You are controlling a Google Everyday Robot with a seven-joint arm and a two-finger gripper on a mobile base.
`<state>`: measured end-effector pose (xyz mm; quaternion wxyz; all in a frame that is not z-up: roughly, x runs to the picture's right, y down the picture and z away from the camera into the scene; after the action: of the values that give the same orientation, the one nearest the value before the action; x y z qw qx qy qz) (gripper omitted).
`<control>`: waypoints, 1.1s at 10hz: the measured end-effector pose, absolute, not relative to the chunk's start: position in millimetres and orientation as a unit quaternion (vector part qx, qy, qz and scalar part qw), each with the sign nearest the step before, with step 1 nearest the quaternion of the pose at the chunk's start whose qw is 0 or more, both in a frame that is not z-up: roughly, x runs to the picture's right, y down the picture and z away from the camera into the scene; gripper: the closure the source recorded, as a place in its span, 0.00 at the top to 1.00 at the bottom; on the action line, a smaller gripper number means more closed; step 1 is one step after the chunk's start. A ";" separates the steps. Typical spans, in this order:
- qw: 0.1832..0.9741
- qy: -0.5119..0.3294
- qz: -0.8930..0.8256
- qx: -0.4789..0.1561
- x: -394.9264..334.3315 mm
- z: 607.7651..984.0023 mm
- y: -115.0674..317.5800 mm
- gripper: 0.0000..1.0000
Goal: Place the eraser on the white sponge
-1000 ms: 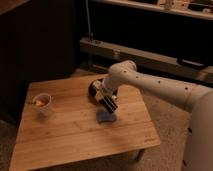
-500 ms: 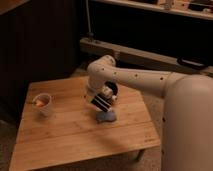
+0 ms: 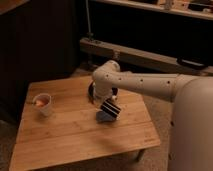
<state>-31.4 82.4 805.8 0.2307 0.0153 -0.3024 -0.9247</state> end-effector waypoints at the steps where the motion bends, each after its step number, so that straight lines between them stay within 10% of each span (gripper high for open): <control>1: 0.225 -0.306 -0.925 0.016 -32.5 806.2 86.5 0.00; 11: 0.200 -0.334 -0.921 -0.021 -33.3 836.9 112.8 0.01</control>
<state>-33.3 112.8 836.9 0.2004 -0.0213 -0.3338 -0.9208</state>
